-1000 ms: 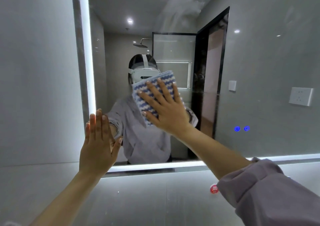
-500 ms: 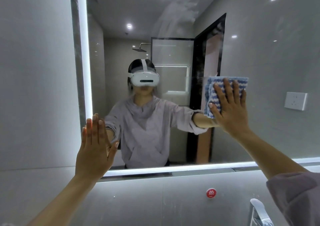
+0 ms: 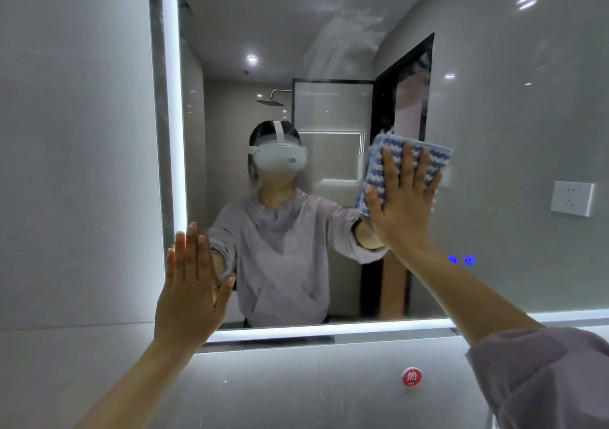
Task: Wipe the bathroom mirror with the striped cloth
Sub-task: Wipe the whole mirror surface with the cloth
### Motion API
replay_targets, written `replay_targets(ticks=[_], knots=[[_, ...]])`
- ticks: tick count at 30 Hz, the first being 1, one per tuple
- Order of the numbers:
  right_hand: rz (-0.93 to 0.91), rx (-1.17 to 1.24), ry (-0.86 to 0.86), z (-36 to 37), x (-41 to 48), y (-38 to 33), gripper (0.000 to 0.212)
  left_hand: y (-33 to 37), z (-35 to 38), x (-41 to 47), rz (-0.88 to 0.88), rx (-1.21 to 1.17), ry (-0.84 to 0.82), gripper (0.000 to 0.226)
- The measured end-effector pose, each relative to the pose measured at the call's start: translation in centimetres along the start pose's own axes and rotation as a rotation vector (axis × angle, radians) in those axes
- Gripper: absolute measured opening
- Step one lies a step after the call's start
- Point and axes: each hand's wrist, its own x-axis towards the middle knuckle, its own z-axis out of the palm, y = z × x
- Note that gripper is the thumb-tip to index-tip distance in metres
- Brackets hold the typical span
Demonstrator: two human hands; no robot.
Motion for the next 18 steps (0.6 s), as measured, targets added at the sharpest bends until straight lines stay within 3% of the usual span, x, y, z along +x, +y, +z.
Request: replay_targets(ticks=[12, 18], knots=[[-0.392, 0.055, 0.008, -0.1, 1.6, -16.2, 0.066, 0.1, -0.2, 0.1, -0.028, 0.018, -0.011, 0.079], [-0.473, 0.006, -0.014, 0.2, 1.3, -20.6, 0.065, 0.0, 0.1, 0.2, -0.044, 0.014, -0.021, 0.079]])
